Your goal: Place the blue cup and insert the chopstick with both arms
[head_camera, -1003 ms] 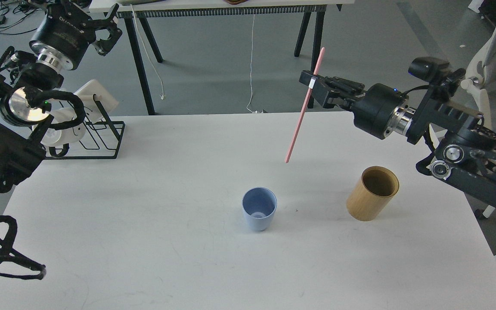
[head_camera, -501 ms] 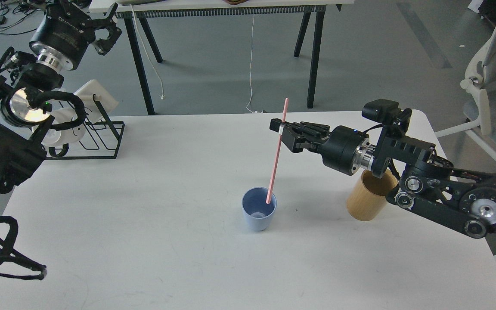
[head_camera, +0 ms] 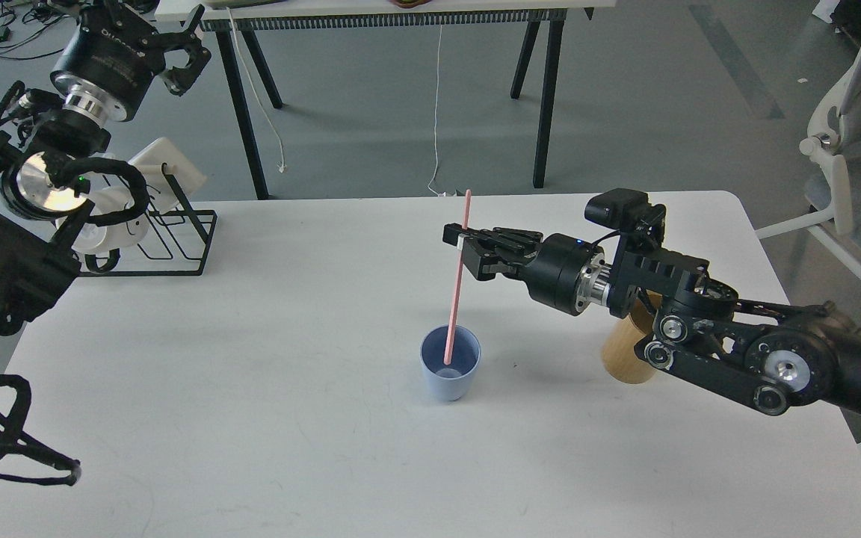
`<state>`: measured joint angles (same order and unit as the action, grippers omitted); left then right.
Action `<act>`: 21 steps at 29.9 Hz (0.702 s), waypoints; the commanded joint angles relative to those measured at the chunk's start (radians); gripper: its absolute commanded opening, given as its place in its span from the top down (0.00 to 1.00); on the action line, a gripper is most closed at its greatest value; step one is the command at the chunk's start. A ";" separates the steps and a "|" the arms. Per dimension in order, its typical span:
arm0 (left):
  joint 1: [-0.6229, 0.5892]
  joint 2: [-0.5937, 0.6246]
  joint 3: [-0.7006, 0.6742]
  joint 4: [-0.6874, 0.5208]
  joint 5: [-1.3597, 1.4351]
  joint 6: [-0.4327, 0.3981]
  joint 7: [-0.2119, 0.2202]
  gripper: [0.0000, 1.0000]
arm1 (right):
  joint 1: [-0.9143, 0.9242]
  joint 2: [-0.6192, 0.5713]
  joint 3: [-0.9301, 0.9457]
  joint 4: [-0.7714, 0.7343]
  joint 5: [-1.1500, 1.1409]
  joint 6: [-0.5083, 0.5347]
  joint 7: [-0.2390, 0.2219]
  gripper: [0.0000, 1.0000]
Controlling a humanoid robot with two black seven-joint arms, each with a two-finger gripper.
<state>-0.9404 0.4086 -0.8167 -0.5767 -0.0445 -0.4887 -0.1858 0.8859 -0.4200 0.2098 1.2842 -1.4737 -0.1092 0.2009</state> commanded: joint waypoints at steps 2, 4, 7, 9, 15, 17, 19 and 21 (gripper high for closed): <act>0.000 -0.001 -0.001 0.000 0.000 0.000 0.000 0.01 | -0.010 0.004 -0.015 0.000 0.000 -0.001 0.000 0.92; 0.002 -0.002 -0.001 0.000 0.000 0.000 0.000 0.01 | -0.019 0.006 -0.029 0.000 0.000 -0.001 0.000 0.90; 0.000 -0.002 0.001 0.000 0.000 0.000 0.000 0.01 | -0.030 0.006 -0.033 0.000 0.000 -0.001 0.000 0.88; 0.000 -0.002 0.001 0.000 0.000 0.000 0.000 0.01 | -0.031 0.006 -0.033 0.000 0.000 -0.003 0.000 0.85; 0.000 -0.002 0.001 0.001 0.000 0.000 0.000 0.01 | -0.036 0.006 -0.038 0.000 0.000 -0.004 0.000 0.71; 0.000 -0.002 0.001 0.001 0.000 0.000 0.000 0.01 | -0.039 0.006 -0.038 0.000 0.000 -0.004 0.000 0.67; 0.000 -0.001 0.001 0.001 0.000 0.000 0.000 0.01 | -0.036 0.006 -0.036 0.001 0.003 -0.004 0.000 0.63; 0.000 0.001 -0.001 0.001 0.000 0.000 0.000 0.01 | -0.032 0.001 -0.027 0.007 0.007 -0.006 0.002 0.58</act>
<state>-0.9404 0.4067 -0.8160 -0.5752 -0.0445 -0.4887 -0.1857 0.8482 -0.4138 0.1719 1.2844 -1.4728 -0.1138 0.2010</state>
